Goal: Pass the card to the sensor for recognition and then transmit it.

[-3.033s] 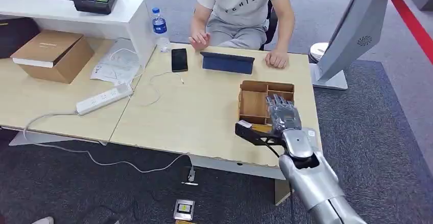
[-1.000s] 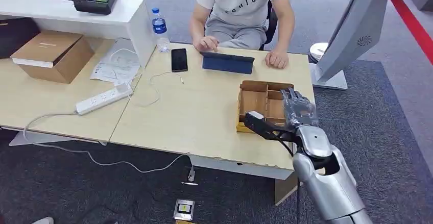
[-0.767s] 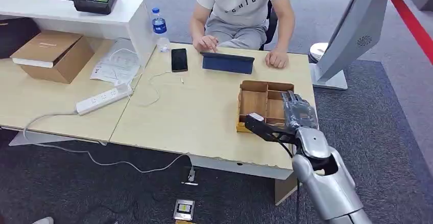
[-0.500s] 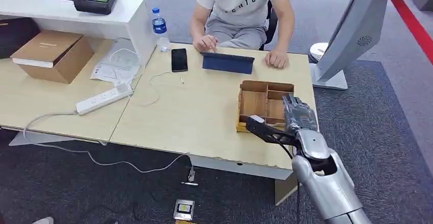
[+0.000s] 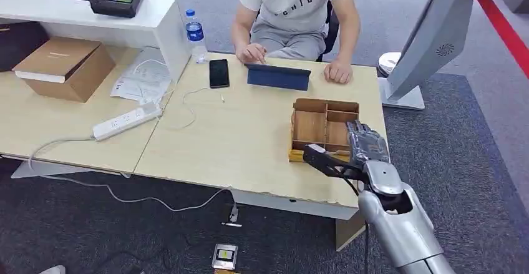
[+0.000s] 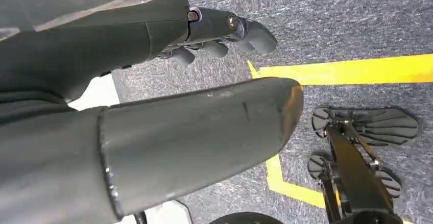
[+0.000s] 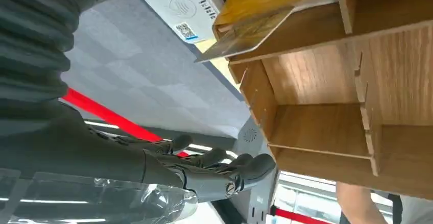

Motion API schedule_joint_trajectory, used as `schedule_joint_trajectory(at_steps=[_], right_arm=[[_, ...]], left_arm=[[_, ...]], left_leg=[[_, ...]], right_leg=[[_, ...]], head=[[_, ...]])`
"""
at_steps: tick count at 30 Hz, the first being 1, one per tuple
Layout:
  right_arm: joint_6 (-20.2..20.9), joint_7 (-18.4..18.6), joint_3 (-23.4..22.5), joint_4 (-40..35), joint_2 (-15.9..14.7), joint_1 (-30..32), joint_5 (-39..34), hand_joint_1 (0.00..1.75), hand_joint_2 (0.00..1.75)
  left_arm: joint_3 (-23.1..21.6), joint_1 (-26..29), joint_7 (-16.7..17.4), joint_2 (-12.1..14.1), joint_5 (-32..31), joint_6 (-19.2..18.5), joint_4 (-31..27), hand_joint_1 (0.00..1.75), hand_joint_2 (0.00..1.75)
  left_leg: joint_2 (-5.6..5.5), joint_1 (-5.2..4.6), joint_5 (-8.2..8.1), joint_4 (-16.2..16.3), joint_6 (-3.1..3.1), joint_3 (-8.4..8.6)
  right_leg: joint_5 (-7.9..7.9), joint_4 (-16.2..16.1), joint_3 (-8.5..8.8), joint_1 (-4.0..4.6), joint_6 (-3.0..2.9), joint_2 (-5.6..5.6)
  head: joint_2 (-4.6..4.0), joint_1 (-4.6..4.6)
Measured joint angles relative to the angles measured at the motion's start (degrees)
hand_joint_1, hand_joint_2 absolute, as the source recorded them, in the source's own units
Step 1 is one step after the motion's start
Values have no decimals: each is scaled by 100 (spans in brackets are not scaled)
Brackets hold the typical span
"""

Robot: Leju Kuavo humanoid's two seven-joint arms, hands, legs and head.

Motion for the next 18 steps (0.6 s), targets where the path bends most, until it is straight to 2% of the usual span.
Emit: schedule_joint_trajectory(at_steps=[18], right_arm=[[160, 64, 0, -11, -116, 19, -166, 0, 175]], left_arm=[[0, 0, 0, 33, -96, -61, 0, 0, 0]], left_leg=[[0, 0, 0, 0, 0, 0]], right_leg=[[0, 0, 0, 0, 0, 0]], head=[[0, 0]])
